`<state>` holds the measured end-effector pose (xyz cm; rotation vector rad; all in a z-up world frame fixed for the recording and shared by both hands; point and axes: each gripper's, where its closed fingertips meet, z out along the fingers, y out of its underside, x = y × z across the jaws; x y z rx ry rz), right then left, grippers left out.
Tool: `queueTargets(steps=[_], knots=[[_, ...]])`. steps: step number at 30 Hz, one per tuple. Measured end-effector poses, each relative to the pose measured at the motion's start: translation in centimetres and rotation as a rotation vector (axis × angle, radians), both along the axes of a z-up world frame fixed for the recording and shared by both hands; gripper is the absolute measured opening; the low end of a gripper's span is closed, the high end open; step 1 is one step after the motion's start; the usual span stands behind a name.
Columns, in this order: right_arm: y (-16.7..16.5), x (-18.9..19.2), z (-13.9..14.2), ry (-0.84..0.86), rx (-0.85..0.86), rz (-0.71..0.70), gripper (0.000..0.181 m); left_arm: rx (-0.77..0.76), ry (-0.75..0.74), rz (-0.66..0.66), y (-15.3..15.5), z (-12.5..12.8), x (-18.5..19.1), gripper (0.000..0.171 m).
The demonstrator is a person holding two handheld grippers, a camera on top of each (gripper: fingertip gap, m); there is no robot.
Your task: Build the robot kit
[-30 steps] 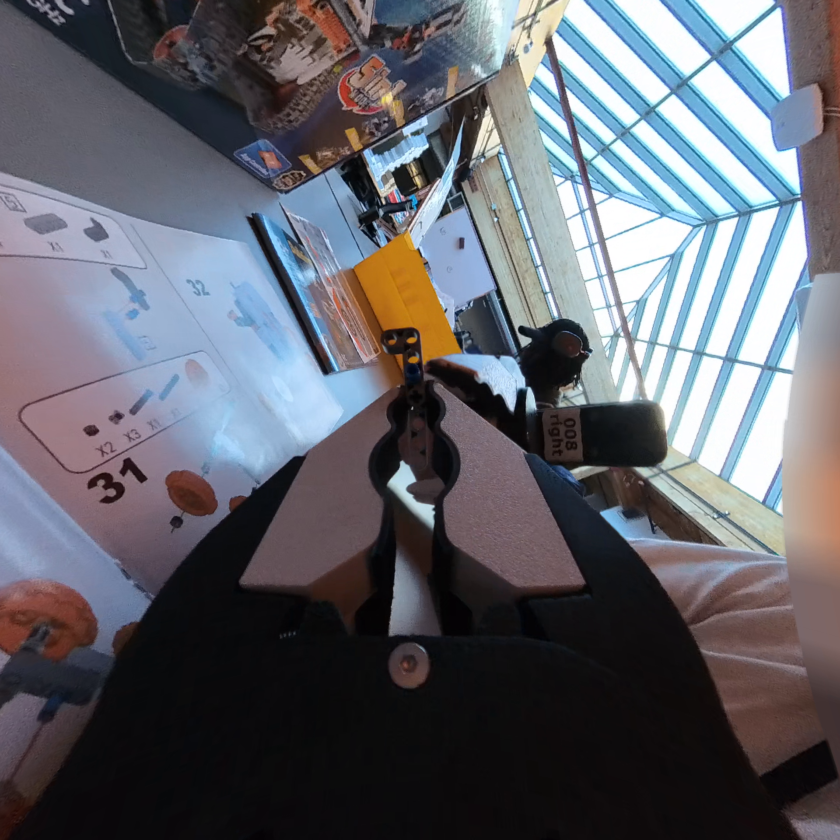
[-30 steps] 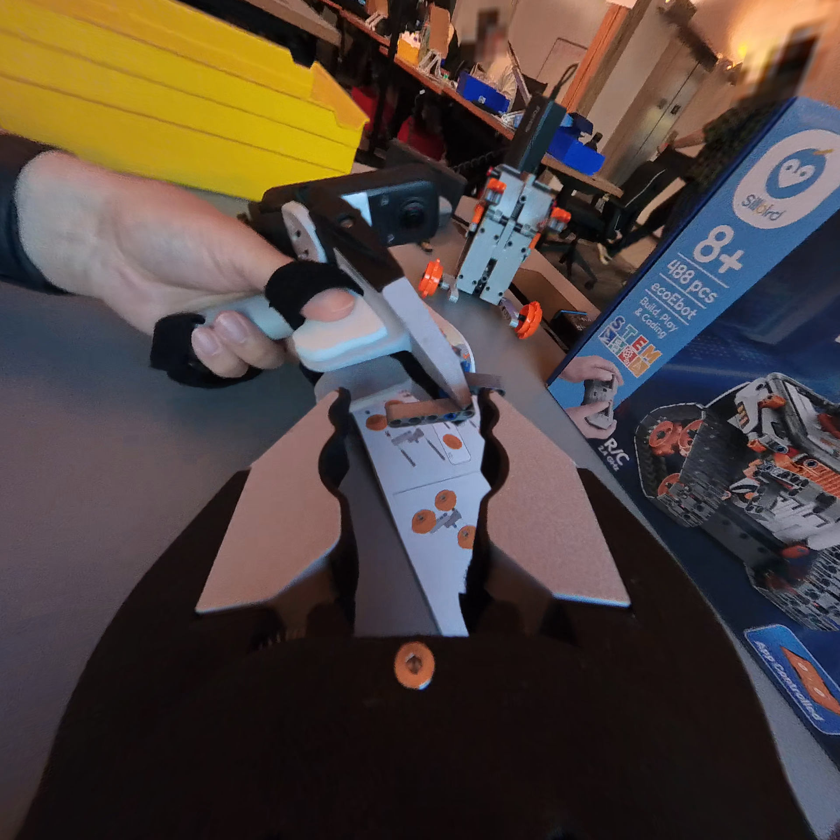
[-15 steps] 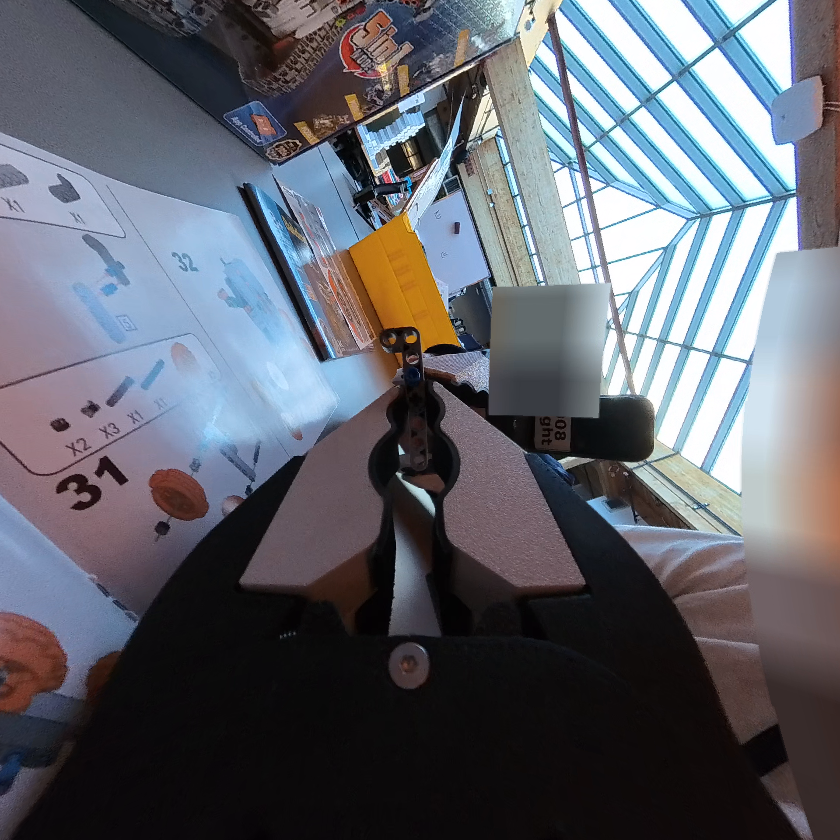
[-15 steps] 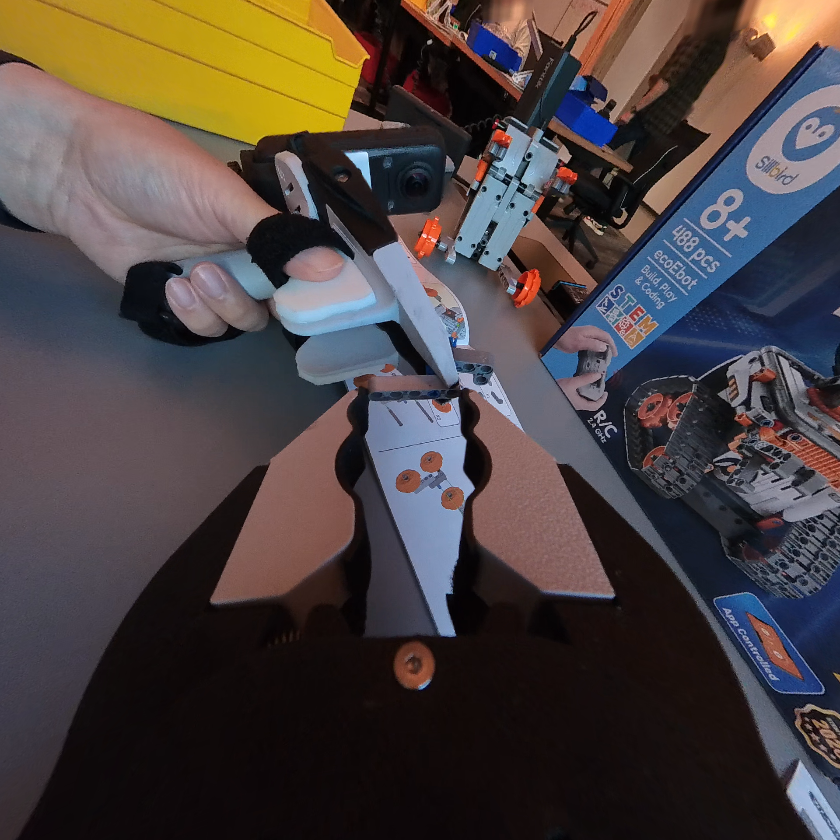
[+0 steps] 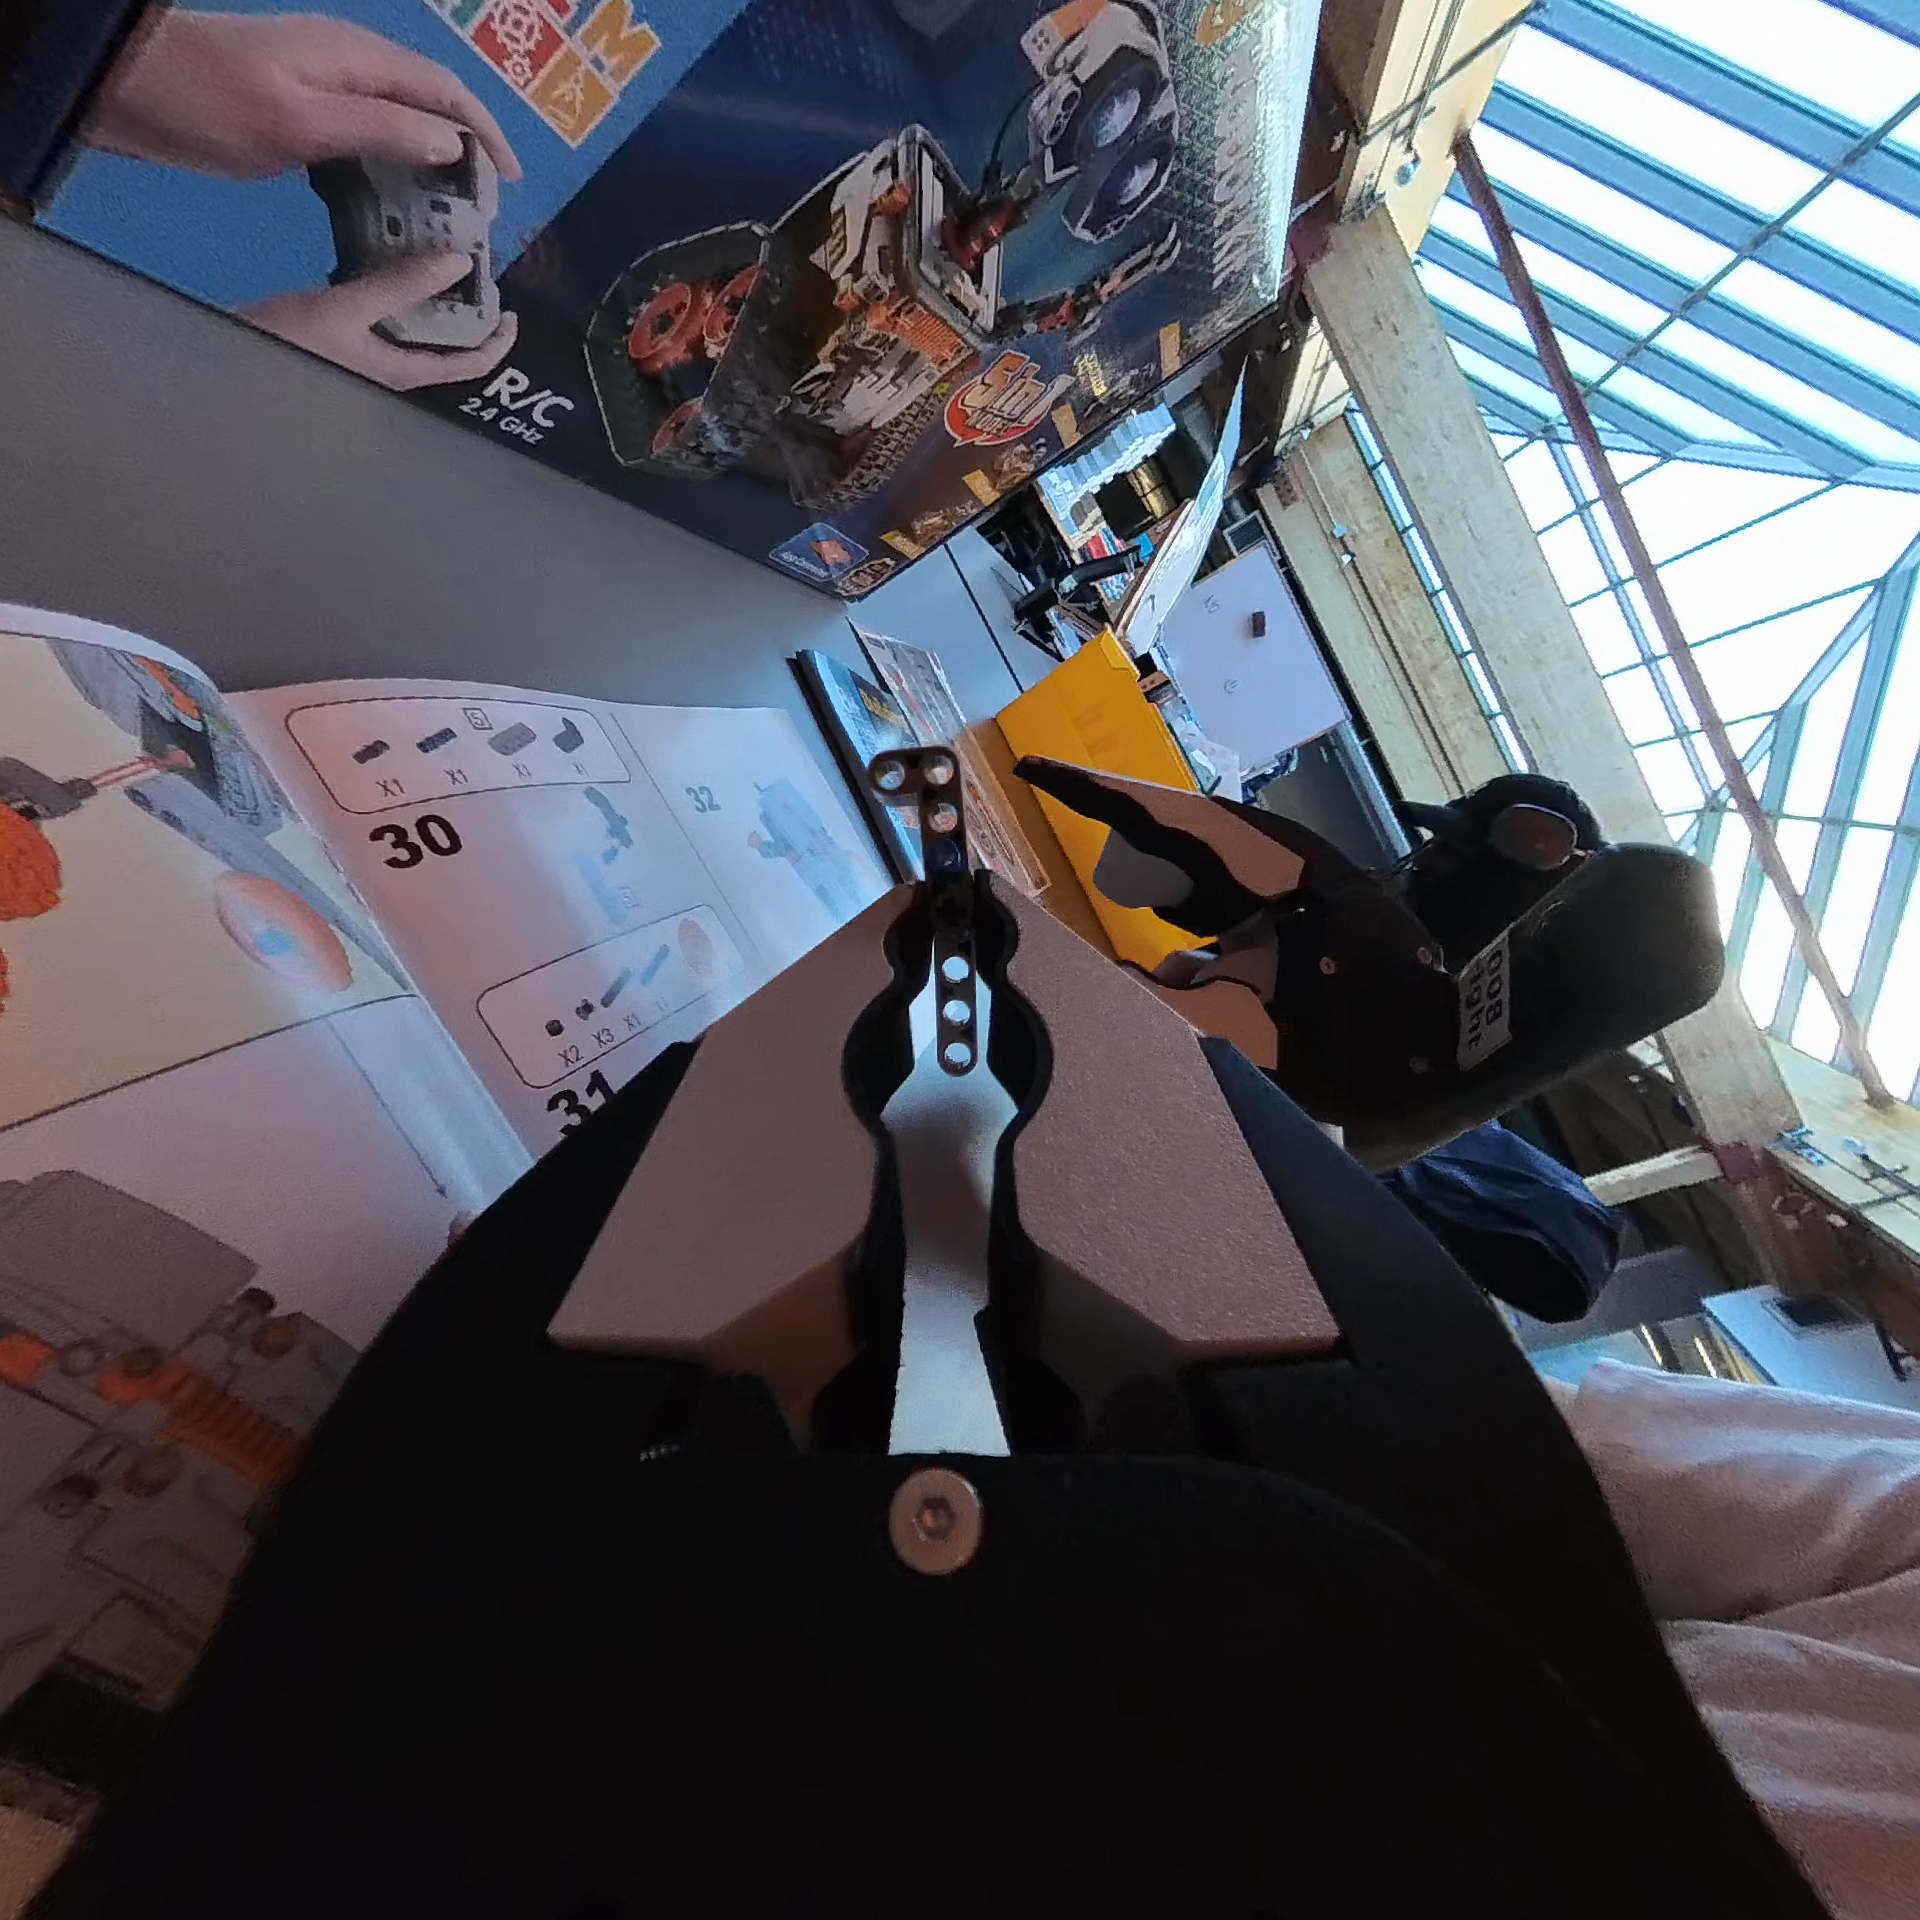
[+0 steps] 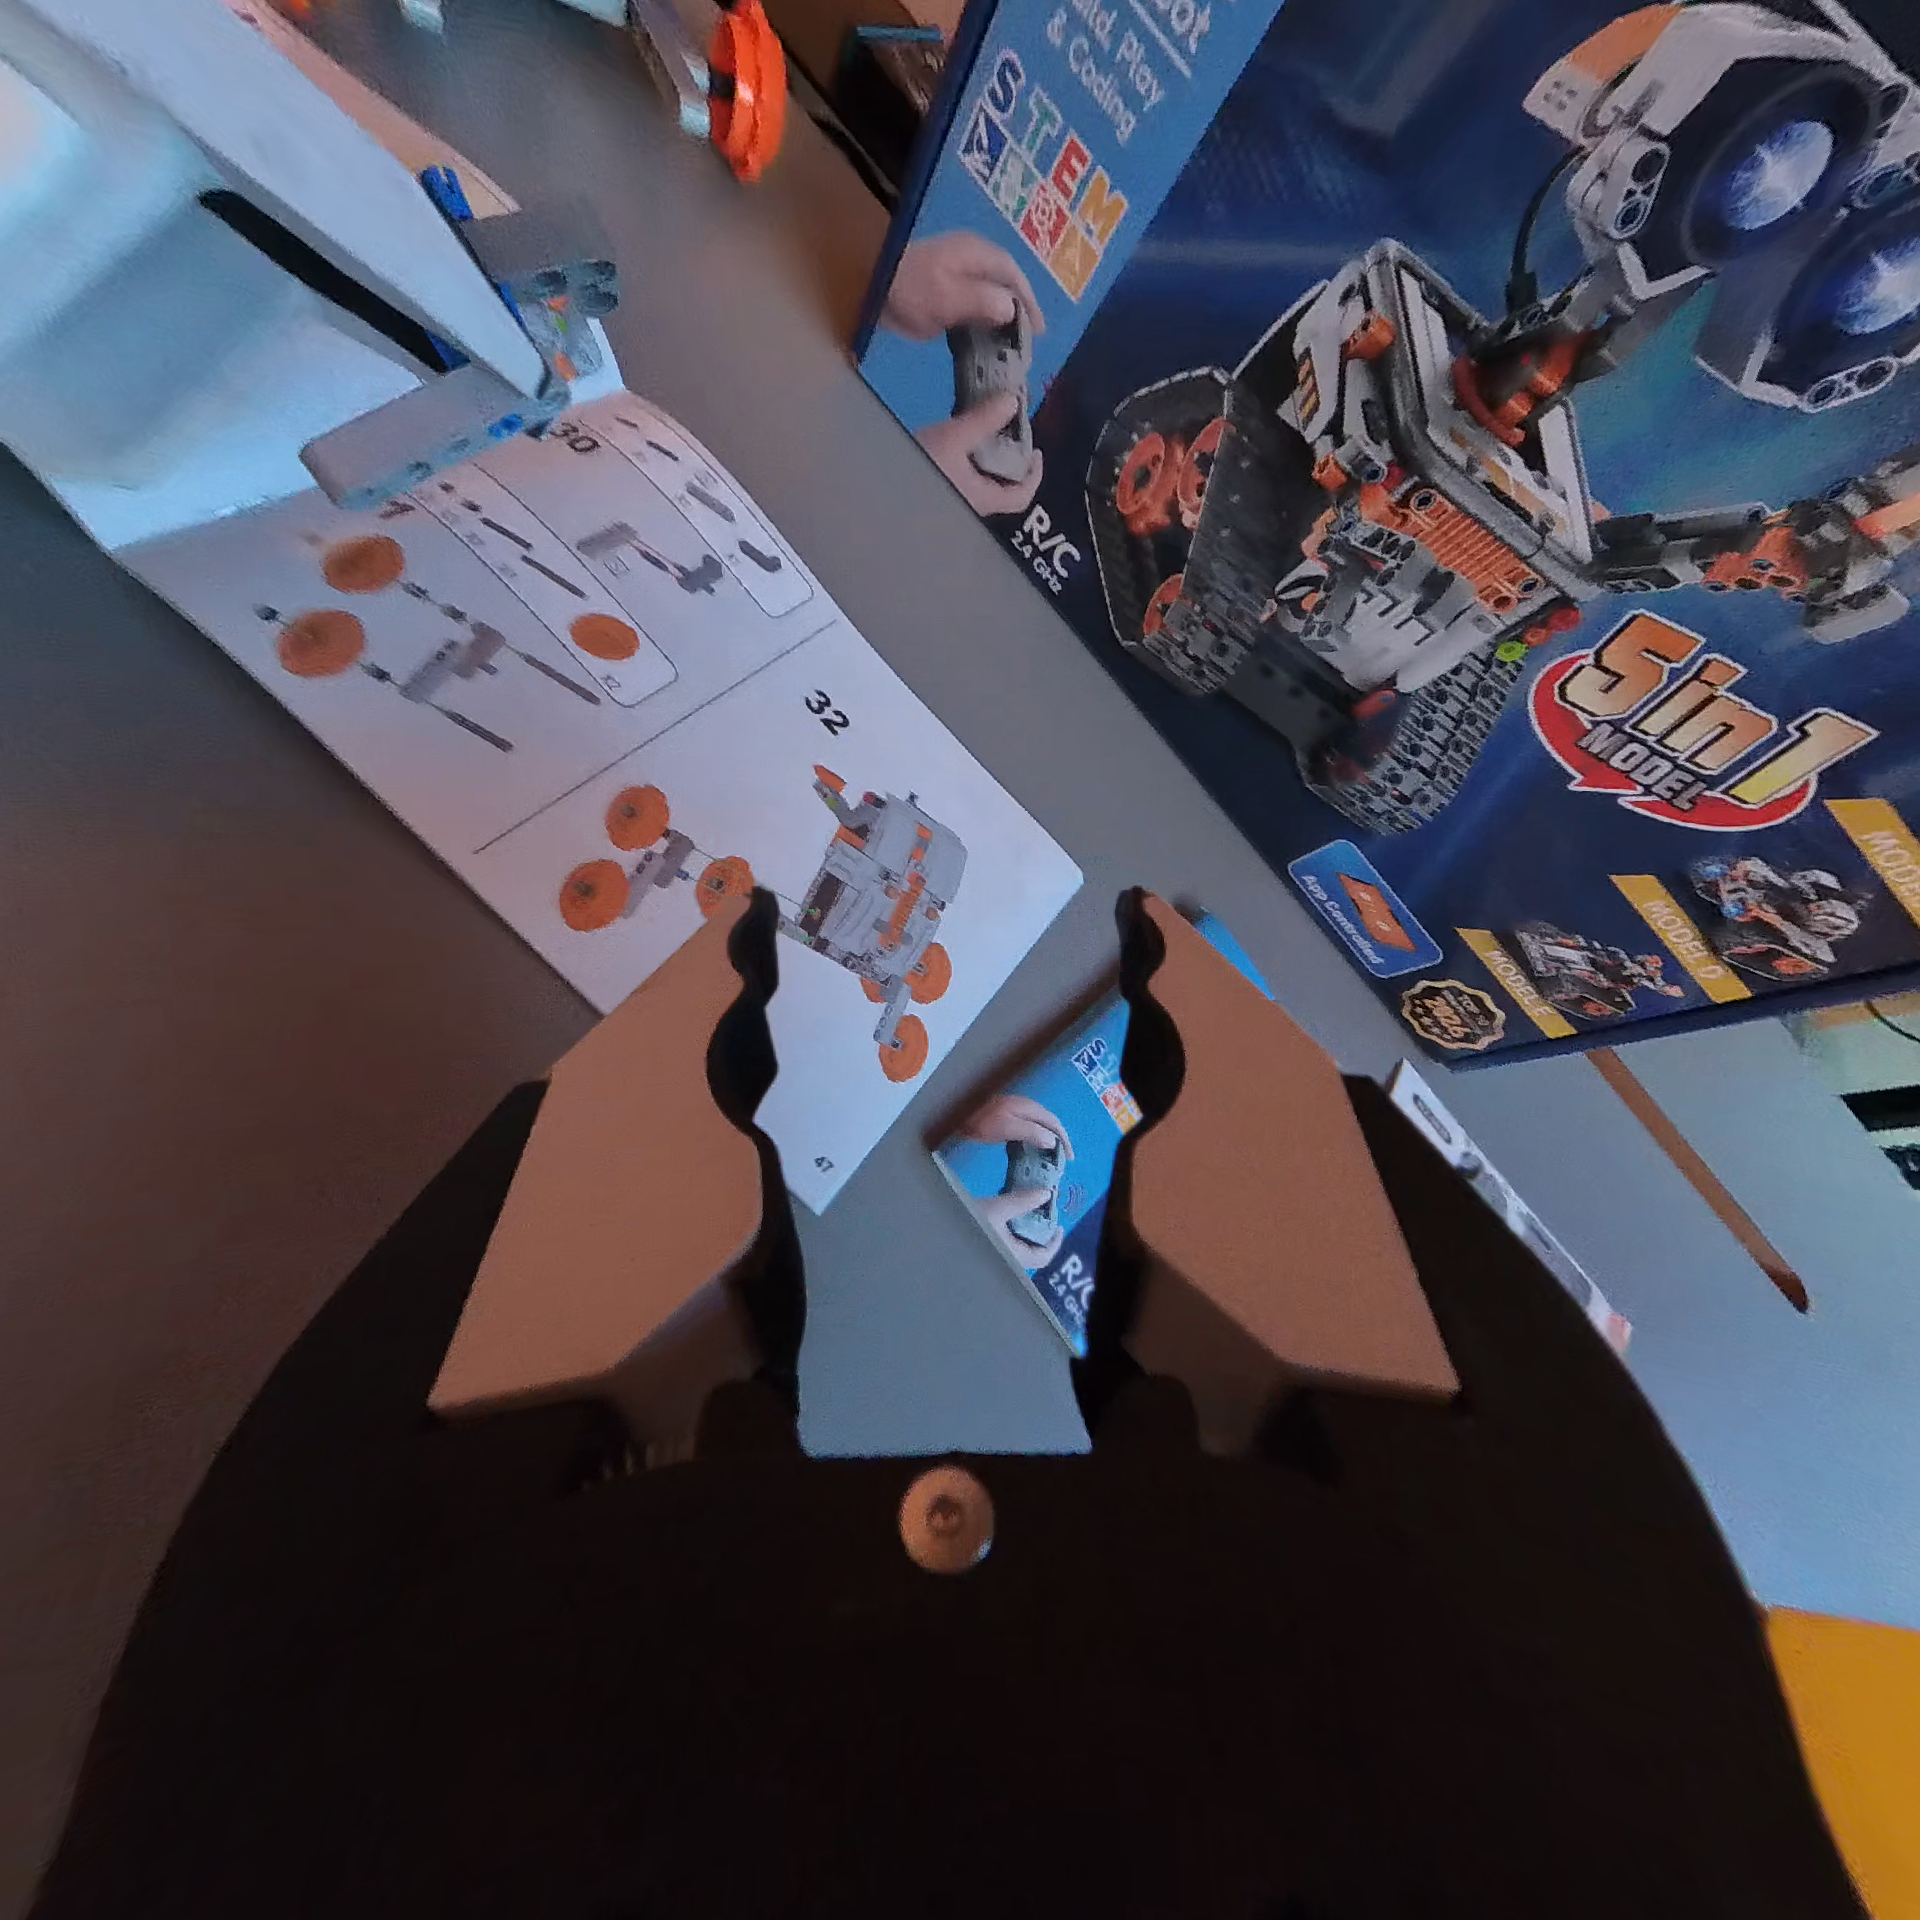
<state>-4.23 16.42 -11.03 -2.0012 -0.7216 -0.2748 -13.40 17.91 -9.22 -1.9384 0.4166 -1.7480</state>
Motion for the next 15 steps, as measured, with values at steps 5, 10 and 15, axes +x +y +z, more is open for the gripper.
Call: queueTargets(steps=[5,10,15], knots=[[-0.1,-0.1,-0.1,0.016,-0.011,-0.001,0.064,0.002,0.006,-0.018,-0.4,-0.1,0.3,0.005],[0.1,0.3,-0.3,0.0,-0.012,-0.009,0.063,-0.003,0.004,-0.025,-0.4,-0.1,0.5,0.005],[-2.0,-6.4,1.6,0.238,0.054,0.364,0.073,-0.058,-0.064,-0.073,-1.6,0.4,1.3,0.005]])
